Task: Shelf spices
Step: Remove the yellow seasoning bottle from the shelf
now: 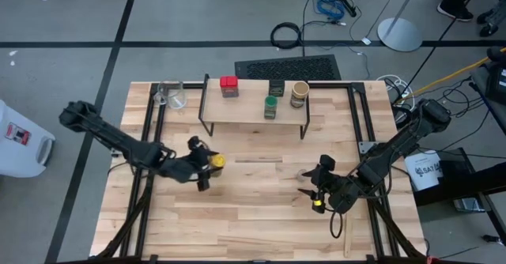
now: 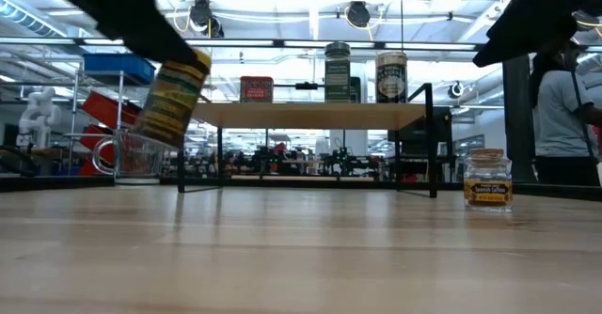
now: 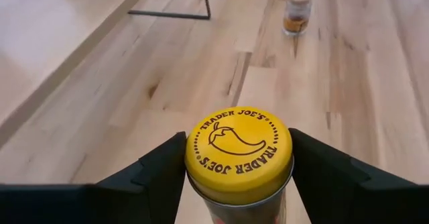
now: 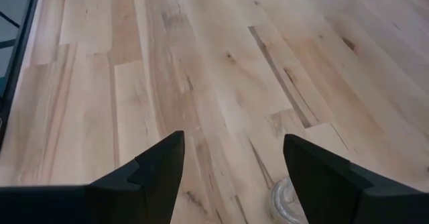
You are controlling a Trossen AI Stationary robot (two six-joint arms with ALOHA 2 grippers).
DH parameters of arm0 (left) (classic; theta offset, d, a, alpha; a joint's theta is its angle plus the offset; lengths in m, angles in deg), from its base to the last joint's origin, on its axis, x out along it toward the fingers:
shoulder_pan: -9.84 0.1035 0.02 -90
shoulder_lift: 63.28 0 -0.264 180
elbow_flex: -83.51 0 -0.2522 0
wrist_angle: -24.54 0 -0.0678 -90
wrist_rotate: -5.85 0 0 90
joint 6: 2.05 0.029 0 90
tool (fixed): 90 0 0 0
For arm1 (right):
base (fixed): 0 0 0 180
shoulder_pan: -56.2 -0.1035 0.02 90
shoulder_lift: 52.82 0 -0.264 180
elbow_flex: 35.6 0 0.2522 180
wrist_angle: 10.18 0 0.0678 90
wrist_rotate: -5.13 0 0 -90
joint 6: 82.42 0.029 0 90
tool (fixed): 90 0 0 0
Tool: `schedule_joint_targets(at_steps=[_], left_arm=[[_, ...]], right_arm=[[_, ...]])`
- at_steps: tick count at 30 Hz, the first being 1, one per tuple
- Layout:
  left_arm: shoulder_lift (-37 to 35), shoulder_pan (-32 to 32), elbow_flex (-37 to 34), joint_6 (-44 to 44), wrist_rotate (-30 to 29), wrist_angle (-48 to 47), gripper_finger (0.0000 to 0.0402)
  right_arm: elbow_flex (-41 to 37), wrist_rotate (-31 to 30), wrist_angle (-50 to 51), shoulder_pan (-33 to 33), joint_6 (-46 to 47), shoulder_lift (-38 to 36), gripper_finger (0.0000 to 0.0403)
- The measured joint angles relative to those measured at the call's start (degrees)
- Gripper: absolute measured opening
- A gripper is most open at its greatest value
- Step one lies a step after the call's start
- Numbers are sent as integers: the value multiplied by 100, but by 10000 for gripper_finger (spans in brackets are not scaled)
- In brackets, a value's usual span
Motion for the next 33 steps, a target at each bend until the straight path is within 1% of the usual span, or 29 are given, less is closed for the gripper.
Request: schedule_joint_targets(at_steps=[3, 7, 13, 18, 23, 28, 33], left_arm=[[-162, -203, -415, -4, -300, 578, 244], [-150, -349, -783, -1, -611, 1120, 244], [-120, -483, -991, -126, -814, 1198, 244], [-115, -482, -1228, -269, -830, 1357, 244], [-111, -482, -1387, -299, -832, 1407, 244], [-111, -480, -1605, -302, -830, 1663, 244], [-111, -482, -1630, -299, -811, 1729, 244]], right_arm=[[0, 2, -85, 39, -86, 0, 242], [0, 7, -181, 106, -223, 0, 242], [0, 7, -510, 240, -574, 0, 242], [0, 33, -670, 337, -755, 0, 242], [0, 37, -667, 369, -761, -2, 242], [0, 37, -667, 369, -776, 0, 242], [0, 37, -667, 369, -780, 0, 242]])
